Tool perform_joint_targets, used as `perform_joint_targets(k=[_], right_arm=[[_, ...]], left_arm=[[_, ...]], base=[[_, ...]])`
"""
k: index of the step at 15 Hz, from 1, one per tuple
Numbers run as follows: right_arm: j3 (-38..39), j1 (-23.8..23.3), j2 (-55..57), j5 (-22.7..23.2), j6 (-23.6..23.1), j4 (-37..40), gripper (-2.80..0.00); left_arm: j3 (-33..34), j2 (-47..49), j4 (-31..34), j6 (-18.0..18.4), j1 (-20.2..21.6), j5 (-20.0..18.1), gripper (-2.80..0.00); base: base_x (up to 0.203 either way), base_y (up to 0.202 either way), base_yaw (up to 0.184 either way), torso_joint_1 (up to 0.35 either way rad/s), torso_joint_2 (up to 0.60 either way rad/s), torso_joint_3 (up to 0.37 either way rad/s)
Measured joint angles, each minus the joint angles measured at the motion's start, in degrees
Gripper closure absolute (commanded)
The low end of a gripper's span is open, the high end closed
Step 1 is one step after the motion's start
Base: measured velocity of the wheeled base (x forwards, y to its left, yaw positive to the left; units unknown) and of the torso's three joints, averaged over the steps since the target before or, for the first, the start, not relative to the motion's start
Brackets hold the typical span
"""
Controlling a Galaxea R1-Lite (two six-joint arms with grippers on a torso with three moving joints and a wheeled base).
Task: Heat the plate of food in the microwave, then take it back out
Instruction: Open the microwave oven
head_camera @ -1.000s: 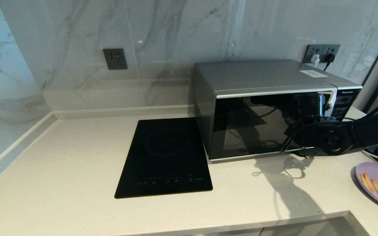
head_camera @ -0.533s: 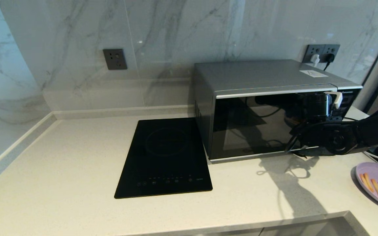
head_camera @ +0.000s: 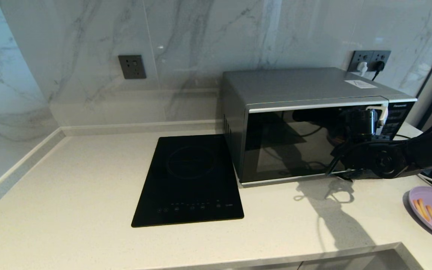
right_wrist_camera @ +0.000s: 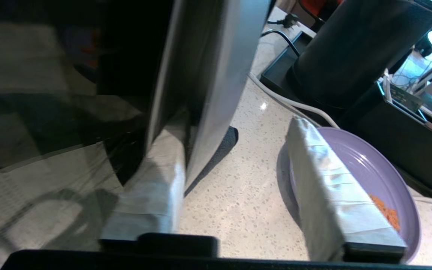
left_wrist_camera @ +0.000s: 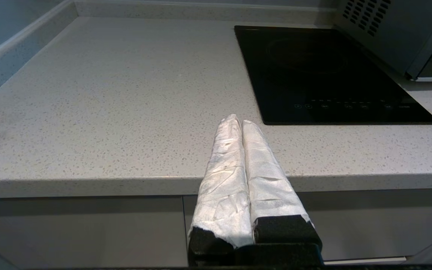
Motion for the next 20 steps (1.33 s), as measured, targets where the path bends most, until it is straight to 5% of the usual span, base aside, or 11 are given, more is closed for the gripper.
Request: perform_joint_targets(k=[18, 19, 20], right_arm=[[11.6, 3.89, -10.05, -0.15, -1.17, 0.38, 0.0], [12.29, 4.02, -10.62, 0.09, -1.2, 0.35, -2.8], [12.91, 4.16, -11.15, 0.22, -1.23, 0.34, -2.8]], left_arm=[[0.0, 0.0, 0.0, 0.01, -0.02, -0.01, 0.0], [0.0, 0.0, 0.02, 0.01, 0.02, 0.01, 0.0], [0.0, 0.0, 0.02, 0.0, 0.0, 0.01, 0.0]], base=[[0.0, 0.0, 0.0, 0.0, 0.0, 0.0], [0.0, 0.0, 0.0, 0.0, 0.0, 0.0], [0.0, 0.0, 0.0, 0.0, 0.0, 0.0]])
